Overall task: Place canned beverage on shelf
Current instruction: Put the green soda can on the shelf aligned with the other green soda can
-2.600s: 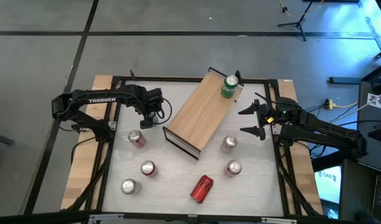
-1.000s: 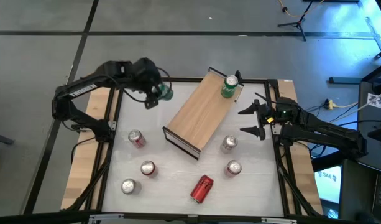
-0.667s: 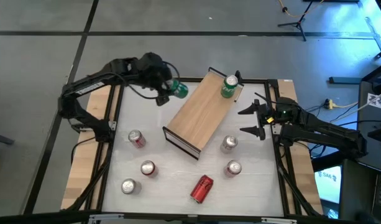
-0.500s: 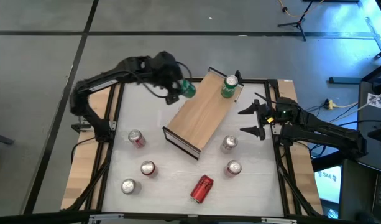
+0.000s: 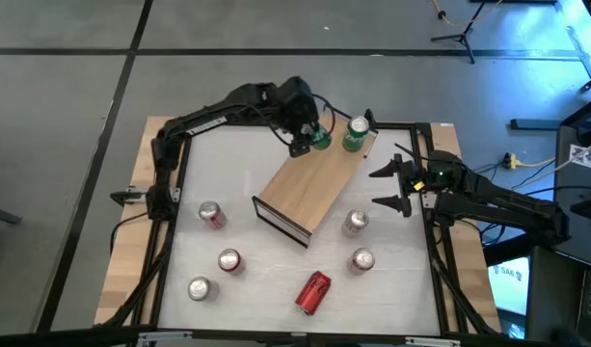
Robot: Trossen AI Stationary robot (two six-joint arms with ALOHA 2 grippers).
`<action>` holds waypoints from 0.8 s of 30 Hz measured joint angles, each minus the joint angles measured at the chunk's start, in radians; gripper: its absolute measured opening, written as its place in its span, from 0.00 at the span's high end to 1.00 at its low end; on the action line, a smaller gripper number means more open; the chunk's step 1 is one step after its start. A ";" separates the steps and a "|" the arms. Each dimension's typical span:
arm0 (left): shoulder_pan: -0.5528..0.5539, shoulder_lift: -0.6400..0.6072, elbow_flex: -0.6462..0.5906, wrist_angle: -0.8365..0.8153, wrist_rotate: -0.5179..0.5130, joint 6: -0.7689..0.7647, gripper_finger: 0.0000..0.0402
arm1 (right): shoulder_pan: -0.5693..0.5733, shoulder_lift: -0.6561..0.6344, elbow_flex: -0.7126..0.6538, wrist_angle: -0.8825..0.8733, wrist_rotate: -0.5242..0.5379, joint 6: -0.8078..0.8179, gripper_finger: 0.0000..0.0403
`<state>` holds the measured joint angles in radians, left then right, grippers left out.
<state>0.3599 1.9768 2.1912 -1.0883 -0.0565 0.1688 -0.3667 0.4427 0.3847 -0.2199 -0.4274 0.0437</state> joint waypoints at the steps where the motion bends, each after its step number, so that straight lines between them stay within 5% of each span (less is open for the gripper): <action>1: 0.000 0.006 0.002 0.000 0.001 0.000 0.31 | 0.000 0.000 0.000 0.000 0.000 0.000 0.03; 24: -0.011 0.026 0.003 -0.081 0.034 -0.036 0.28 | 0.000 0.000 0.000 0.000 0.000 -0.049 0.03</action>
<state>0.3487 2.0024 2.1941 -1.1698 -0.0225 0.1330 -0.3664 0.4427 0.3847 -0.2203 -0.4274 -0.0055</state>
